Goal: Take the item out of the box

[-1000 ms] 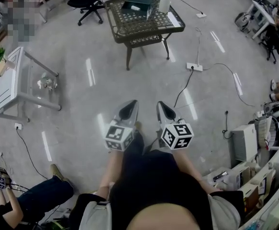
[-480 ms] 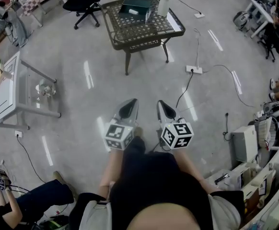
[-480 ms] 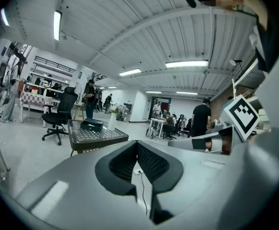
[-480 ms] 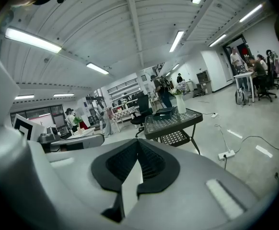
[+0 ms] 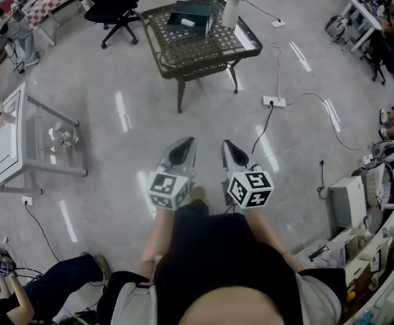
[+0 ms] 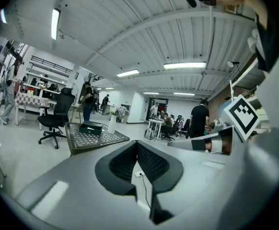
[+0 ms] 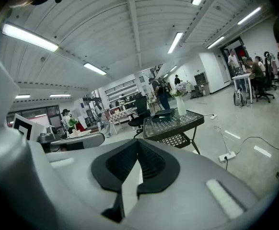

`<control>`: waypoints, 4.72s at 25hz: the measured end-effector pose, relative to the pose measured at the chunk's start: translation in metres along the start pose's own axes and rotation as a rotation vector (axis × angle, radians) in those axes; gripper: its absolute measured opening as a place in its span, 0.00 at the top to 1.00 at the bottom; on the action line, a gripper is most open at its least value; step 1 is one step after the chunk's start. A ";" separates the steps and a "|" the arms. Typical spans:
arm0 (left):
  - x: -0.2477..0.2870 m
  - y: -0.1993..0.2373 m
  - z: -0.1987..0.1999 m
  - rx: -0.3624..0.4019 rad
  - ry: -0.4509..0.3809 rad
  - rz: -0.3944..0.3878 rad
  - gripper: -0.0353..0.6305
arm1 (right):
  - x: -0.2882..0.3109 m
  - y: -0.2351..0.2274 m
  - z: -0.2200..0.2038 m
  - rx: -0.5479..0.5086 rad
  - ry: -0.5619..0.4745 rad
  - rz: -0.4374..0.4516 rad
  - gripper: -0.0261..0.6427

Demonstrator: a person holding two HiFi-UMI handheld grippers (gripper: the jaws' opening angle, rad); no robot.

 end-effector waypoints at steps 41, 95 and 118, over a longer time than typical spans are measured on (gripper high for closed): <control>-0.005 0.069 0.001 -0.039 -0.018 -0.002 0.94 | 0.056 0.036 0.010 0.014 0.003 -0.021 0.96; 0.194 0.210 0.059 -0.050 0.031 0.111 0.94 | 0.274 -0.078 0.117 0.023 0.057 0.004 0.96; 0.212 0.208 0.055 -0.060 0.020 0.158 0.94 | 0.293 -0.097 0.117 0.012 0.072 0.068 0.96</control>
Point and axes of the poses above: the fingertips, and each gripper's own axes: x forward along the fingers, y to its left, z out of its top, the point moved 8 cm from there along -x, backward along the fingers, and after that the axes turned 7 degrees about -z, right-handed, at the moved point
